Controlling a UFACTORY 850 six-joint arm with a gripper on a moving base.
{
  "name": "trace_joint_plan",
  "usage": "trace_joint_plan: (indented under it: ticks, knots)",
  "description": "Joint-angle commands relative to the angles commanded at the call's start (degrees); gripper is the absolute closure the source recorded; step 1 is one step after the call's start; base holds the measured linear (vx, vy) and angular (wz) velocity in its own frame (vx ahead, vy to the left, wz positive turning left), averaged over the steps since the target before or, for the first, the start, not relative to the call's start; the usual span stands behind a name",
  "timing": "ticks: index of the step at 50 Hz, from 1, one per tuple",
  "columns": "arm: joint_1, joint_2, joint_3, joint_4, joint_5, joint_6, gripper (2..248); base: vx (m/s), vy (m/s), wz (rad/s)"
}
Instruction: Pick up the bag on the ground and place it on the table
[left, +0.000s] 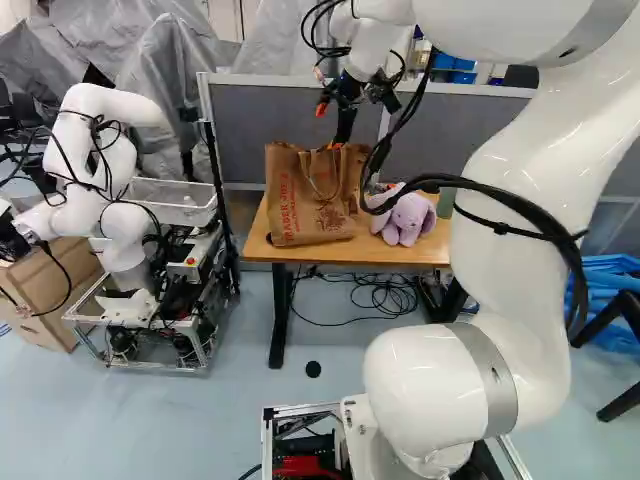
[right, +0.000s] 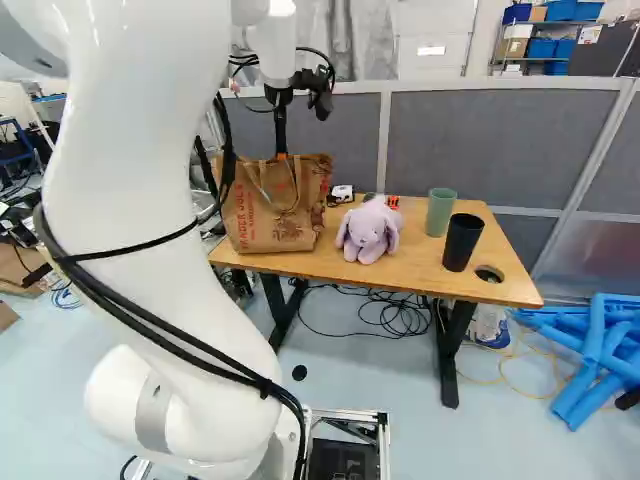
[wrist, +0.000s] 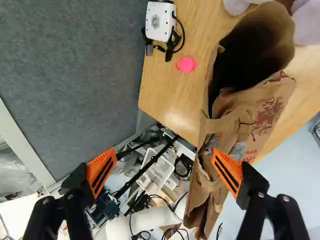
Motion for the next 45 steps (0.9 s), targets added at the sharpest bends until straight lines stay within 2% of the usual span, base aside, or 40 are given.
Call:
trace_joint_plan:
  ticks: [21, 45]
  knots:
    - [0.0, 0.0, 0.0, 0.0, 0.0, 0.0, 3, -0.015, -0.001, -0.004]
    - [0.0, 0.0, 0.0, 0.0, 0.0, 0.0, 3, -0.226, -0.002, 0.009]
